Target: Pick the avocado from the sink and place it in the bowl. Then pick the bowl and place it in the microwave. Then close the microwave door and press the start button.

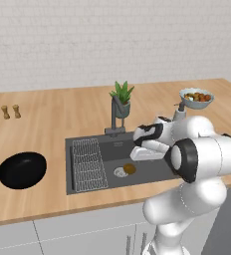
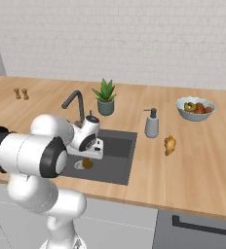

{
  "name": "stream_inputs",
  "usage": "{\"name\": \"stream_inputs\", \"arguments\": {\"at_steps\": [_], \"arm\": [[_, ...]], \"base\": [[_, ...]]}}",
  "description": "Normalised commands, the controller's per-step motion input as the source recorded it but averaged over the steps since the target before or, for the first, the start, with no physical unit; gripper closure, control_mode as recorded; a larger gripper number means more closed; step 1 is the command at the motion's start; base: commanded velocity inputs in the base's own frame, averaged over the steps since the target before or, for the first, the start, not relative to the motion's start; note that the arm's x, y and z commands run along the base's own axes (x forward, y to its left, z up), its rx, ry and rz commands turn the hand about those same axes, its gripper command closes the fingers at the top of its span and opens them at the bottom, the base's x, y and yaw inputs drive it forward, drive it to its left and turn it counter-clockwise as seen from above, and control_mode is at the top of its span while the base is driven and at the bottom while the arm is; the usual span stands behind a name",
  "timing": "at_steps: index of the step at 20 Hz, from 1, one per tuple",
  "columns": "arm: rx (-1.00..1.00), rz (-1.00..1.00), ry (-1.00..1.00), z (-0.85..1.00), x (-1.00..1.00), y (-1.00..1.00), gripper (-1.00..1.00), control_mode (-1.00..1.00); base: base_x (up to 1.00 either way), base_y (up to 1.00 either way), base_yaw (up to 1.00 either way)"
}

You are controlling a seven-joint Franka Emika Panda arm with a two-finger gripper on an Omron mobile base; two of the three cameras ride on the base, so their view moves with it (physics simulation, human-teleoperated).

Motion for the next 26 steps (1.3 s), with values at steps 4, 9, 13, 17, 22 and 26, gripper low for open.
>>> {"name": "stream_inputs", "arguments": {"at_steps": [4,9,13,17,22,26], "arm": [[0.00,0.00,0.02,-0.25,0.45,0.16,-1.00,-1.00],[0.00,0.00,0.03,-0.42,0.20,0.08,-1.00,-1.00],[0.00,0.00,0.00,-0.44,0.13,0.00,-1.00,-1.00],[0.00,0.00,0.00,-0.36,0.16,0.00,-1.00,-1.00],[0.00,0.00,0.02,-0.19,0.33,0.00,-1.00,-1.00],[0.00,0.00,0.03,-0.12,0.43,0.00,-1.00,-1.00]], "base": [[0.00,0.00,0.00],[0.00,0.00,0.00],[0.00,0.00,0.00],[0.00,0.00,0.00],[0.00,0.00,0.00],[0.00,0.00,0.00]]}}
